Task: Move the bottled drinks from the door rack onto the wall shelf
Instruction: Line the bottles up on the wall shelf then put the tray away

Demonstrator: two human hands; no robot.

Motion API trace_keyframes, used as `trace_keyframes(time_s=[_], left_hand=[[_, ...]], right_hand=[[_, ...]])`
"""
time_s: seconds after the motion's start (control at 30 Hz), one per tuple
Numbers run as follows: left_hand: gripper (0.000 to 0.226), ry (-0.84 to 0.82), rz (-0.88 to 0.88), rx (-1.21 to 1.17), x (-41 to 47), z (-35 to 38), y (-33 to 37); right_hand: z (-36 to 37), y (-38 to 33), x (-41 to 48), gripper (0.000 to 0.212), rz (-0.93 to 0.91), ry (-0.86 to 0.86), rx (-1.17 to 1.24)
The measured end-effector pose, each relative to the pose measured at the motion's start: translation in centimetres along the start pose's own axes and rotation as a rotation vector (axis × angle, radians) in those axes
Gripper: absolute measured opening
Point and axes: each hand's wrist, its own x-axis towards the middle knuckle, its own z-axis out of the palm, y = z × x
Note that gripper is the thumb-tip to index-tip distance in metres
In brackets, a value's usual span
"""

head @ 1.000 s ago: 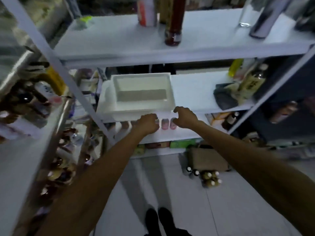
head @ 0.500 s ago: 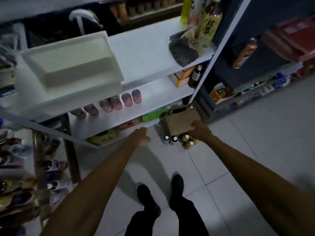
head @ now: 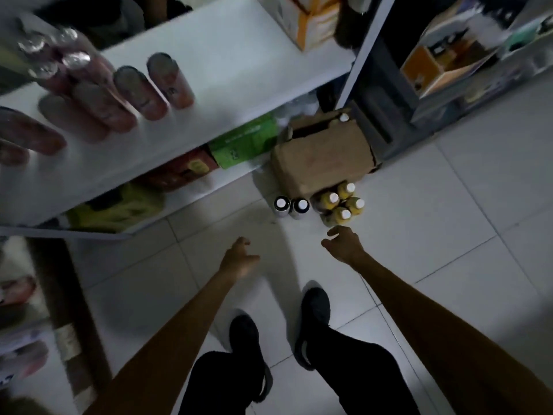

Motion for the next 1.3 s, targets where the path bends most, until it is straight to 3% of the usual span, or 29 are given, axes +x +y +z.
trace_keyframes(time_s=[0.2, 0.37, 0.53, 0.67, 0.83, 1.0, 1.17, 1.3], left_hand=[[0.046, 0.008, -0.026, -0.248, 10.6, 4.9, -2.6], [0.045, 0.058, -0.022, -0.514, 18.9, 8.5, -1.6], [0.082, 0.098, 0.215, -0.405, 25.6, 10.4, 1.4], [0.090, 0.188, 0.397, -0.114, 33.4, 11.2, 0.4], [0.048, 0.188, 0.423, -0.073, 27.3, 9.3, 2.5], [0.060, 0.103, 0.507, -0.049, 26.5, 7.7, 1.6], [0.060, 0.012, 0.541, -0.190, 26.2, 4.8, 1.1], [0.088, -0.003, 0.595, -0.354, 24.6, 1.9, 1.3]], right_hand=[[5.9, 2.2, 11.5, 0.047, -0.029, 0.037, 0.059], [10.2, 4.1, 19.3, 0.073, -0.067, 0.067, 0.067], [10.6, 3.9, 24.2, 0.096, -0.242, 0.085, 0.008], [9.3, 3.5, 26.3, 0.085, -0.285, 0.073, -0.076], [8.9, 2.5, 26.1, 0.078, -0.339, 0.076, -0.077], [10.2, 1.6, 26.9, 0.085, -0.374, 0.083, -0.084], [11.0, 1.2, 27.2, 0.092, -0.338, 0.126, -0.154], [11.3, 1.5, 27.8, 0.091, -0.349, 0.128, -0.145]])
